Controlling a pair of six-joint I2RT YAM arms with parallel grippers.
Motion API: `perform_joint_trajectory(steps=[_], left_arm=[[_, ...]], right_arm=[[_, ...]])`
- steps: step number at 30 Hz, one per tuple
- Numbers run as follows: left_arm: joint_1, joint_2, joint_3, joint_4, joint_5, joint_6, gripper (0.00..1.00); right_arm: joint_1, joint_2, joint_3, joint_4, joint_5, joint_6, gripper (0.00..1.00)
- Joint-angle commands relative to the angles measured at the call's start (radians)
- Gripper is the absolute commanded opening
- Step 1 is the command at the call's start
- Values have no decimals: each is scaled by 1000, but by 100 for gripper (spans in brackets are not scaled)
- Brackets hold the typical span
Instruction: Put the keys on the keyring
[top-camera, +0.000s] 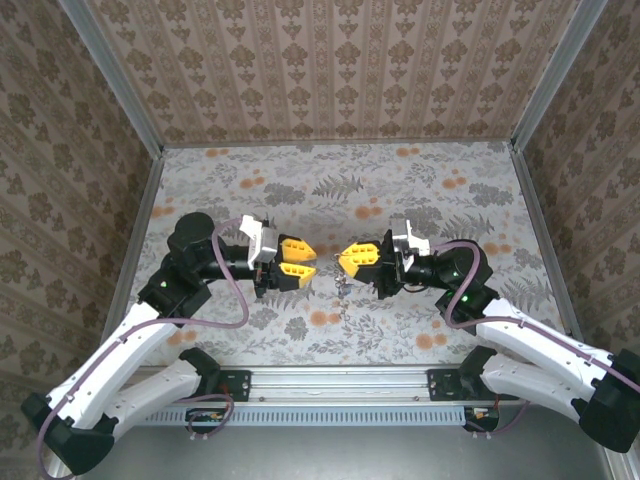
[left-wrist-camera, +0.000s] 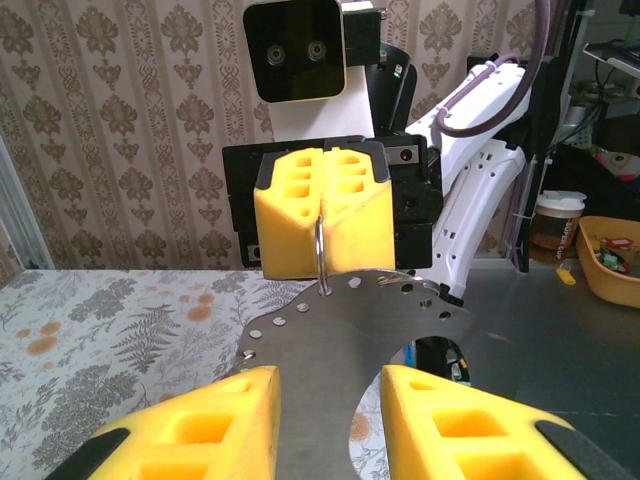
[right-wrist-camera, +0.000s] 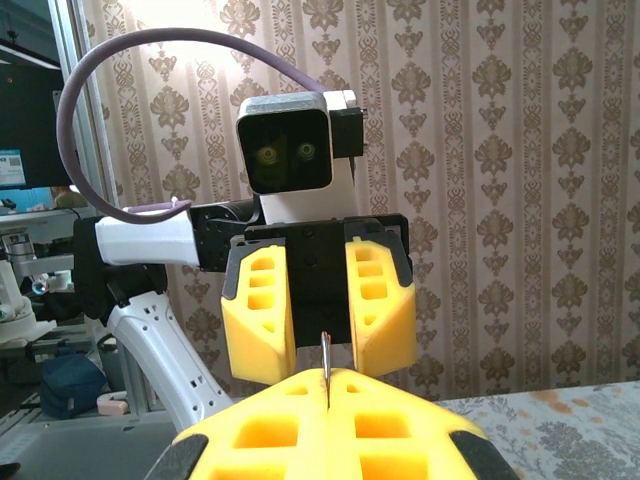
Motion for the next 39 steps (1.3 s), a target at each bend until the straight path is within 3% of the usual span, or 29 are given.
perform_joint_trajectory(steps=[1,9,18,26,39], left_arm=[[-9,3,49,-9,18,16,32],[-19,14,106,-110,-7,79,33],[-52,70,209,-345,-120,223,33],[-55,137,287,-436,-111,286,33],[-84,210,352,-542,-141,342,29]], right_arm=[[-6,-11,5,40,16,6,0],[-6,-26,25,-64,23,-48,0],[-3,-55,217,-620,76,-279,0],[-1,-6,357,-914,94,-384,0],[9,107,525,-1151,97,-477,0]])
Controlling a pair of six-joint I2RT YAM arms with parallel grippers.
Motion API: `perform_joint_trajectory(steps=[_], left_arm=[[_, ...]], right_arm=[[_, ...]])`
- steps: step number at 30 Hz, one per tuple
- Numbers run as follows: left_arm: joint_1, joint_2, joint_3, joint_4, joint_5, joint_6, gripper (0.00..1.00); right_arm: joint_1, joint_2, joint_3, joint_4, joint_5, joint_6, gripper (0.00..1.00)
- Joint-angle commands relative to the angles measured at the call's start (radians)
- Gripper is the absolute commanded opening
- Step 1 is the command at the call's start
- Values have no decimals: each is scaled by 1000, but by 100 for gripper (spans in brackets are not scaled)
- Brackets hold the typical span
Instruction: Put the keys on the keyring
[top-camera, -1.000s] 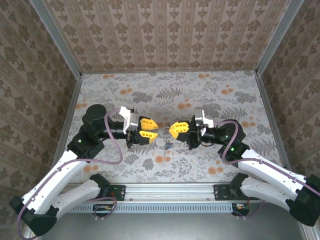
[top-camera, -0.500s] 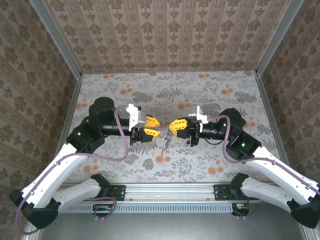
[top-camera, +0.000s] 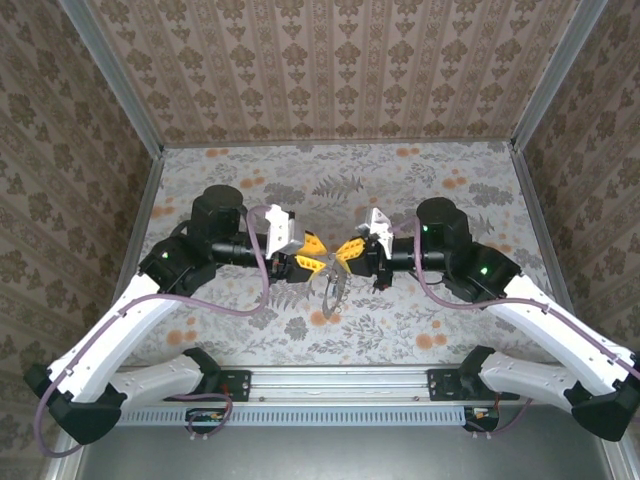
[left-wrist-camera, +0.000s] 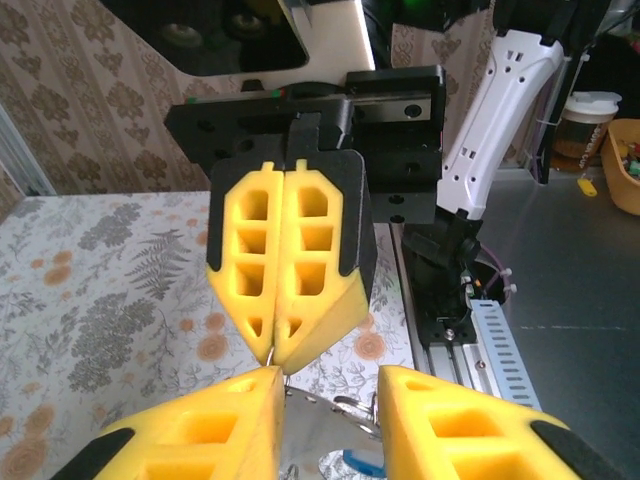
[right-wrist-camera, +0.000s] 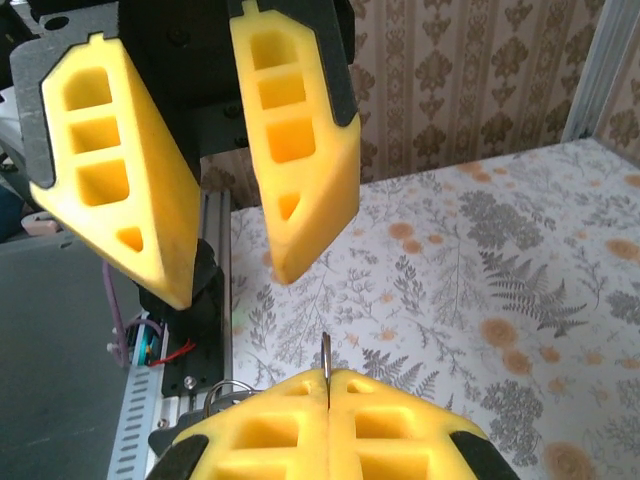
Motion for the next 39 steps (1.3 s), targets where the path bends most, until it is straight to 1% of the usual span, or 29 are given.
perform_joint_trajectory(steps=[1,6,12,27,33,36,39], left_arm=[[-8,15,31,-55,-18,45,28],[-11,34,36,-85,-53,66,28],[-18,50,32,-97,-62,74,25],[-62,99,44,-142,-115,96,21],[-75,111,52,-164,-160,112,20],[-78,105,46,-161,-183,116,21],[-79,96,40,-152,-185,113,25]], right_arm=[[7,18,70,-61,-10,-46,0],[15,51,117,-131,-41,-95,0],[27,95,156,-208,-45,-131,0],[48,105,157,-195,-93,-145,0],[55,93,148,-186,-116,-153,0],[57,91,144,-186,-116,-155,0],[58,91,143,-188,-124,-159,0]])
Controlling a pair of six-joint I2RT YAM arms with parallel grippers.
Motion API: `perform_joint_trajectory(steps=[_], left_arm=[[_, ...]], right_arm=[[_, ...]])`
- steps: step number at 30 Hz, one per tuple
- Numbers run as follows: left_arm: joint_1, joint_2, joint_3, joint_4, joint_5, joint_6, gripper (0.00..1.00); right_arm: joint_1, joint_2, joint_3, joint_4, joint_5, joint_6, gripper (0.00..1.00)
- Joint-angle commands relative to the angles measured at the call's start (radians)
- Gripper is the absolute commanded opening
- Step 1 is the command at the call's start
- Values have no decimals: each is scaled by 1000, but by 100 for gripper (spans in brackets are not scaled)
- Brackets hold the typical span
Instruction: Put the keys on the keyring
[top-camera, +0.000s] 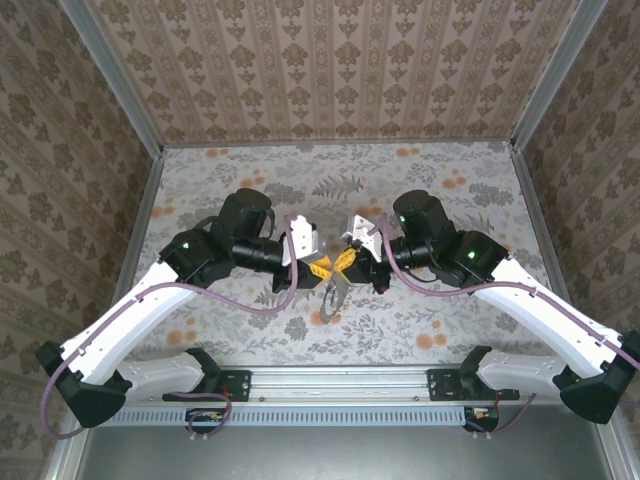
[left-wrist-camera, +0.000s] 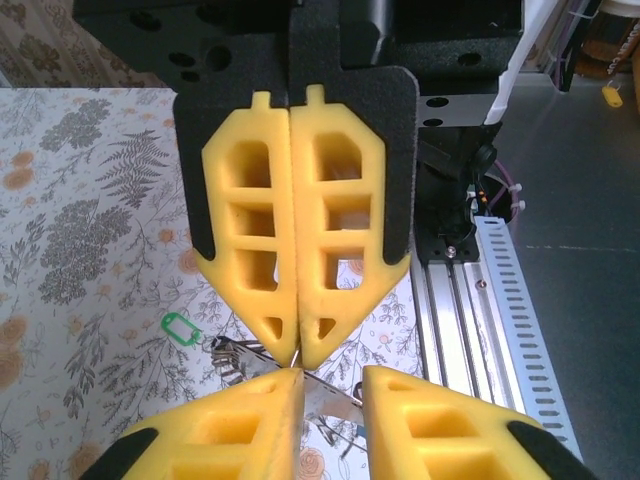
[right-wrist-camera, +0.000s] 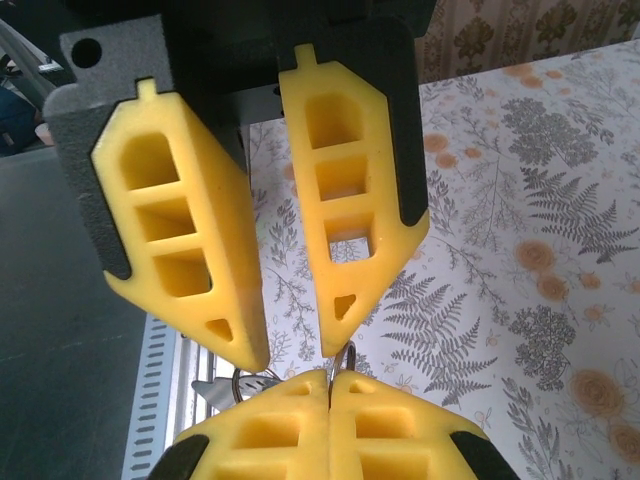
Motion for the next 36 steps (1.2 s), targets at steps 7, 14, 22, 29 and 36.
perform_joint_trajectory(steps=[7,14,22,29,36], left_arm=[[3,-50,-10,60,-30,-3,25],[-2,-28,-11,46,-33,-10,25],[-1,-61,3,36,-43,3,25],[-1,-68,3,18,-82,8,25],[2,-83,-3,18,-90,8,25]], right_arm=[[33,-15,16,74,-111,-35,0],[38,-10,17,71,-115,-40,0],[39,3,24,54,-85,-45,0],[38,17,28,49,-74,-47,0],[37,14,26,58,-70,-46,0]])
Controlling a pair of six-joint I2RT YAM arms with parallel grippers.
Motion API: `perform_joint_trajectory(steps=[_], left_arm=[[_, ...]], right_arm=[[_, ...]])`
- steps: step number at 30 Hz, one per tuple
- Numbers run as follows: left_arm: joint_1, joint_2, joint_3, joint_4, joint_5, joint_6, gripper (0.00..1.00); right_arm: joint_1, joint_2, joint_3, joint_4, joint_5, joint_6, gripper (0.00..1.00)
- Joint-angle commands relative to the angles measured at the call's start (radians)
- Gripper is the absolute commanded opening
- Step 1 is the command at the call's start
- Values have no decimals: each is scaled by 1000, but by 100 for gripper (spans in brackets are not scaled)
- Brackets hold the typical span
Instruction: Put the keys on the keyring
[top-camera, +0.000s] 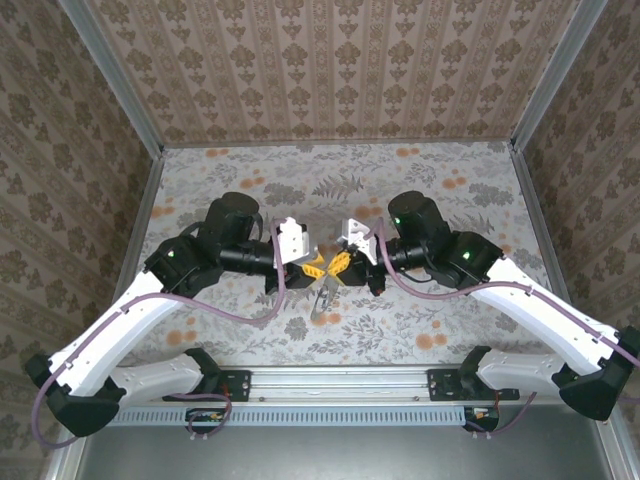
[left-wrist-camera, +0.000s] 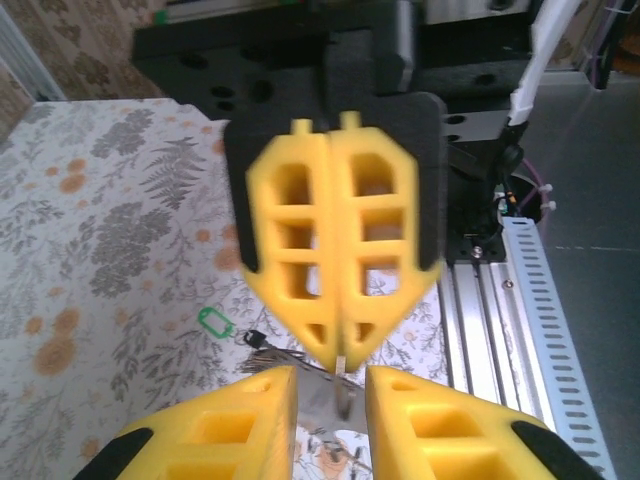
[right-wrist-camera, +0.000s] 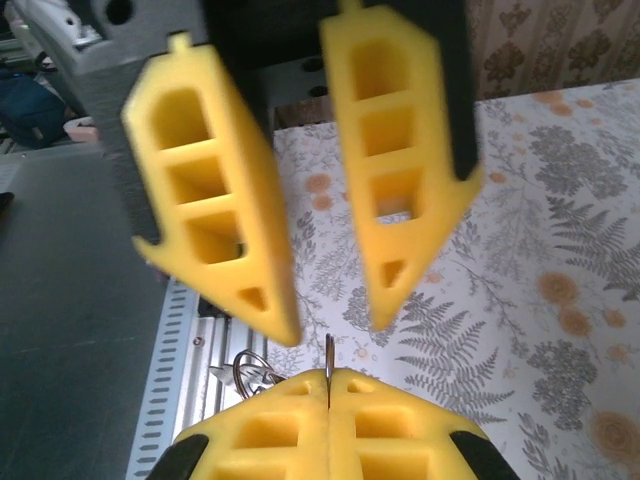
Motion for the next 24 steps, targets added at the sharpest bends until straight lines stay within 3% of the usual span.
perform_joint_trajectory(steps=[1,10,24], left_arm=[[1,-13,-3,25,-20,8,25],[2,33,5,-16,54,7,25],[-1,47,3,-98,80,0,25]], right_arm=[[8,-1,26,22,-36,-20,0],[8,2,37,27,-27,-18,0],[5,2,37,33,-3,-15,0]])
